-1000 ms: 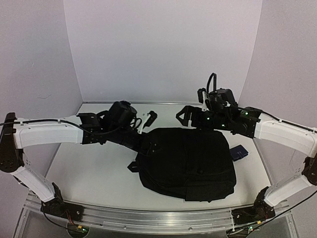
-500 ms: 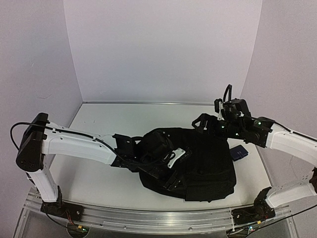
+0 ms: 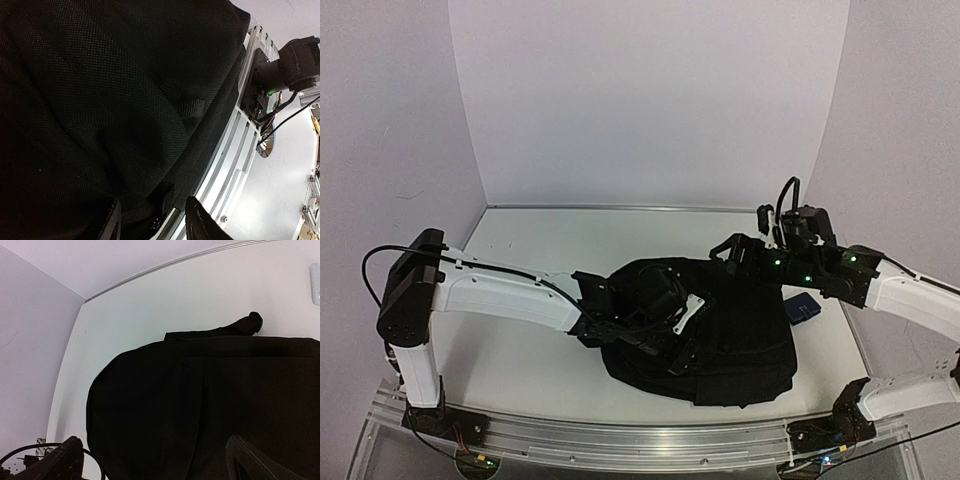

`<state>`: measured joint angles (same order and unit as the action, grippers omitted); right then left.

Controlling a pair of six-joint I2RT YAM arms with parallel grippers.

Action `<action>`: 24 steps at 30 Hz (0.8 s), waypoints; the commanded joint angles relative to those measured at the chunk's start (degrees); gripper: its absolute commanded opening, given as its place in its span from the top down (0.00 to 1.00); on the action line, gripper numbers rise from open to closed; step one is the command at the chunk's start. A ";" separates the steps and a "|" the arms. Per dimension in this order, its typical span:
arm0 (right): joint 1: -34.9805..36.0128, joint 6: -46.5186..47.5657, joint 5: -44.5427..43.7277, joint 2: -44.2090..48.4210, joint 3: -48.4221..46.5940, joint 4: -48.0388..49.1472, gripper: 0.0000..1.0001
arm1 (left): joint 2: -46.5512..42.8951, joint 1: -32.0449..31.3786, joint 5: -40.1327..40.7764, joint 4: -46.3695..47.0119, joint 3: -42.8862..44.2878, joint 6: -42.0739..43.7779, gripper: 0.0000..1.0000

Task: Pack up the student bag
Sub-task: Zip the student bag at the center of the board.

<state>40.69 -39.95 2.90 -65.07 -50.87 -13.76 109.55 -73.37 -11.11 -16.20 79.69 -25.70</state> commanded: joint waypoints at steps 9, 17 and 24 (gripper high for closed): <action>0.17 0.05 -0.14 1.00 1.27 1.76 0.02 | 3.25 -0.42 -2.32 -0.56 5.19 -2.11 0.70; 0.17 0.04 -0.36 0.47 1.88 2.06 0.02 | 1.42 -1.44 -1.53 -1.29 4.37 -4.01 0.67; 0.15 0.06 -0.52 0.32 1.97 2.24 0.02 | 1.76 -2.25 -1.42 -1.47 4.52 -5.93 0.71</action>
<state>40.69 -39.97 3.04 -65.04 -49.09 -13.28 112.25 -74.17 -11.73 -17.58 82.41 -30.14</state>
